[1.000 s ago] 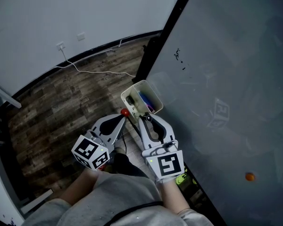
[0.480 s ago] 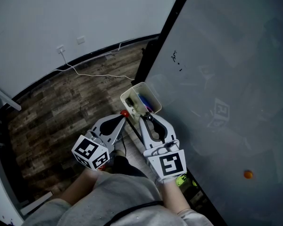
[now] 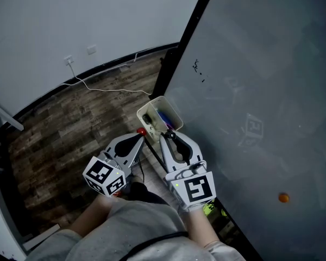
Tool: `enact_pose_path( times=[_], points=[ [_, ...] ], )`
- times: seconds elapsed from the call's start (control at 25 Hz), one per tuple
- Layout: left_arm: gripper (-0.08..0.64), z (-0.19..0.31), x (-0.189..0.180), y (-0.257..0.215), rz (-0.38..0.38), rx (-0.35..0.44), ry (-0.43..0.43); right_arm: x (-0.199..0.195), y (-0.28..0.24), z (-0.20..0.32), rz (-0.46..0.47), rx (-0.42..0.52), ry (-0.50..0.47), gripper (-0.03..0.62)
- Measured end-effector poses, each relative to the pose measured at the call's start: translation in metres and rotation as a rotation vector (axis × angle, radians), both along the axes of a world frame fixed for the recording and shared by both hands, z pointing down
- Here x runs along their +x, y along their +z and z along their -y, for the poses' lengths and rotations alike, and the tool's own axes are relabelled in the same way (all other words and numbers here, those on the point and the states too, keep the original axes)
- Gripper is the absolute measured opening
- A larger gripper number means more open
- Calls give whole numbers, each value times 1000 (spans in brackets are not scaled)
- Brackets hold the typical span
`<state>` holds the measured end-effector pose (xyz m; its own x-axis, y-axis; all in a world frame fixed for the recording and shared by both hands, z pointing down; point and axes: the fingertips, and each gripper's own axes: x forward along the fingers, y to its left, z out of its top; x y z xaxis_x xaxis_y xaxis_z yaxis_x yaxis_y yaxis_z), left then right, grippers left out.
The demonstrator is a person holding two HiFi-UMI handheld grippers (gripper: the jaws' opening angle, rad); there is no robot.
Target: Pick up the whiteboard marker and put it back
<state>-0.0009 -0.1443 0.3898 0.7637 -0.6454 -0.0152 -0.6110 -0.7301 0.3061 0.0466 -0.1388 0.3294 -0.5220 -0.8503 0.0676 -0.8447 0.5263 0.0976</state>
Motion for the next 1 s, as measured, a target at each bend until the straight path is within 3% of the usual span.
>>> enact_pose_path(
  times=[1.0],
  points=[
    [11, -14, 0, 1, 12, 9, 20, -4, -26, -14, -10, 41, 6, 77]
  ],
)
